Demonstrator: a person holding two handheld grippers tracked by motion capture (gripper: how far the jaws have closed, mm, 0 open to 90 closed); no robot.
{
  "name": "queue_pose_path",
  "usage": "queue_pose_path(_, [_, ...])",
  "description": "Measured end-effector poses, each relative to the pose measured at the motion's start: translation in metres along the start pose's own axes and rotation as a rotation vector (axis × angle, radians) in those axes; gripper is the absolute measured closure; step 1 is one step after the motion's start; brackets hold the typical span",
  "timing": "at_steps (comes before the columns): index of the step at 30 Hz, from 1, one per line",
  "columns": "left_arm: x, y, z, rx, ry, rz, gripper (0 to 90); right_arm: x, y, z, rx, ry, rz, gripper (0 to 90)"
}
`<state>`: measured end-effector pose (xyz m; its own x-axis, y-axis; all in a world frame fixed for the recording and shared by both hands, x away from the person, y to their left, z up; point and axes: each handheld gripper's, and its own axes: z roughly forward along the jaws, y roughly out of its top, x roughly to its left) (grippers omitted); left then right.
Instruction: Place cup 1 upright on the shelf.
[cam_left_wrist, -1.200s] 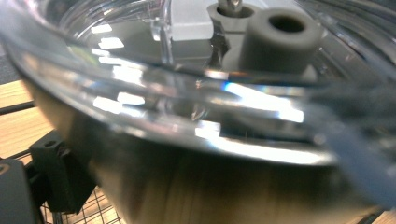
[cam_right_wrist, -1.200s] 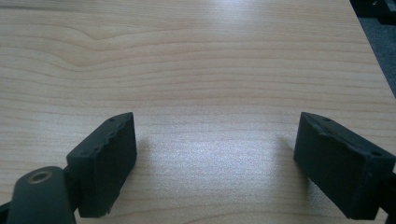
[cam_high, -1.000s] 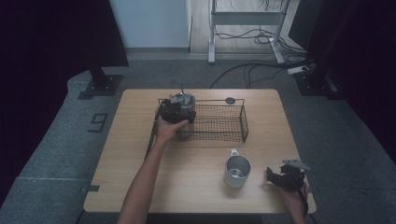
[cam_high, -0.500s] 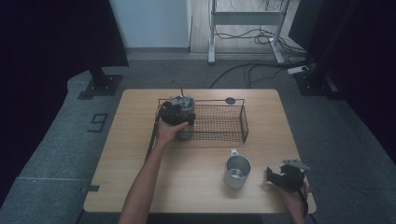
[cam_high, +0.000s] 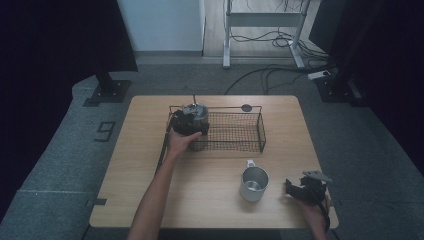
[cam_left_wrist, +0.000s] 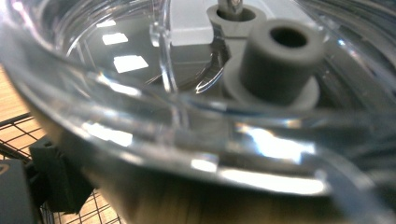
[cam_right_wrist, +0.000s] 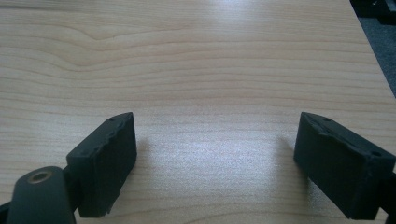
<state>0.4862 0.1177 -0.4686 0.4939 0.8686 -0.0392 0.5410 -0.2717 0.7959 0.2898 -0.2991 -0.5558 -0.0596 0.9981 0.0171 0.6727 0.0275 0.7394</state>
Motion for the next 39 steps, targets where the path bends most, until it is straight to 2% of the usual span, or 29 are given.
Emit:
queue_pose_path(6, [0.000,-0.006,-0.002,-0.004,0.004,-0.001,3.8,0.000,0.000,0.000,0.000,0.000,-0.001,12.8])
queue_pose_path(15, [0.000,-0.006,-0.003,-0.005,0.005,-0.012,3.4,0.000,0.000,0.000,0.000,0.000,0.000,12.8])
queue_pose_path(18, [0.000,-0.007,-0.004,-0.019,0.017,-0.007,2.3,0.000,0.000,0.000,0.000,0.000,0.000,12.8])
queue_pose_path(19, [0.001,-0.007,-0.007,-0.045,0.017,-0.021,1.7,0.000,0.000,0.000,0.000,0.000,0.000,12.8])
queue_pose_path(26, [0.003,-0.011,-0.012,-0.061,0.004,-0.029,0.0,0.000,0.000,0.000,0.000,0.000,0.000,12.8])
queue_pose_path(30, [0.004,-0.013,-0.019,-0.080,-0.016,-0.027,0.0,0.000,0.000,0.000,0.000,0.000,0.000,12.8])
queue_pose_path(35, [0.004,-0.012,-0.030,-0.107,-0.018,-0.018,0.0,0.000,0.000,0.000,0.000,-0.001,-0.001,12.8])
queue_pose_path(39, [0.005,-0.014,-0.038,-0.117,-0.029,-0.025,0.0,0.000,0.001,0.001,0.000,-0.001,-0.001,12.8])
